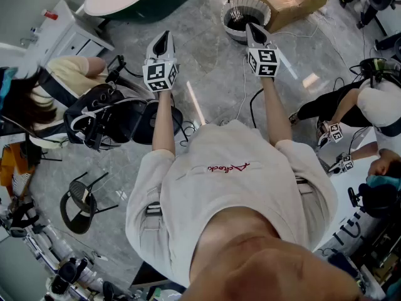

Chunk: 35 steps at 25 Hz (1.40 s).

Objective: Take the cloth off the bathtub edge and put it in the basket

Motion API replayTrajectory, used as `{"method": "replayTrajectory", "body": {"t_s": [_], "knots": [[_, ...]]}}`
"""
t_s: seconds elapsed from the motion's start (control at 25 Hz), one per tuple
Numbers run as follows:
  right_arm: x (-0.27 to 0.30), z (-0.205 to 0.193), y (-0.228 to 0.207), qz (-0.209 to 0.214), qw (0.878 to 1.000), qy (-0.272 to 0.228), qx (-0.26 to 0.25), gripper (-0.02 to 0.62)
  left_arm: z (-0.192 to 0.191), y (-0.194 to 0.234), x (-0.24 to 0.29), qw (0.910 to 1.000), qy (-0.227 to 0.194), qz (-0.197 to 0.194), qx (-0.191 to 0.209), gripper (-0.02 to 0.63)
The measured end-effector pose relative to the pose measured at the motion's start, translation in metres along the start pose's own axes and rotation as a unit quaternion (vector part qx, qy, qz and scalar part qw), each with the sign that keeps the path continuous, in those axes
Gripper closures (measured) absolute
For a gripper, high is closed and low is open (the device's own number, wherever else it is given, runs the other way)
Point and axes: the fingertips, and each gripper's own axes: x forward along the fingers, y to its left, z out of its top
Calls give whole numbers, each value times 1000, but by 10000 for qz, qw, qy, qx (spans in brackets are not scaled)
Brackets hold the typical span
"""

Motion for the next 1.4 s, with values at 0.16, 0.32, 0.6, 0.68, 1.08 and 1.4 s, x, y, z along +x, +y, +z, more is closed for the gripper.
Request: {"method": "replayTrajectory", "body": {"t_s": [0.16, 0.32, 0.6, 0.68, 1.08, 1.4], "knots": [[3, -2, -5, 17, 10000, 36, -12, 589, -1, -4, 7, 10000, 34, -10, -3, 606], [8, -9, -11, 55, 10000, 44, 17, 589, -5, -7, 12, 10000, 45, 38, 0, 606], [16, -16, -19, 301, 9993, -19, 215, 589, -6, -16, 27, 9999, 46, 143, 22, 606], [17, -18, -22, 366, 9991, 12, 193, 589, -6, -24, 34, 9999, 20, 136, 8, 606], [19, -27, -41, 536, 9985, 87, 73, 589, -15, -59, 55, 9999, 78, 71, -13, 606], [37, -30, -35, 658, 9978, 121, 21, 589, -22, -40, 65, 9998, 128, 123, 57, 606]]}}
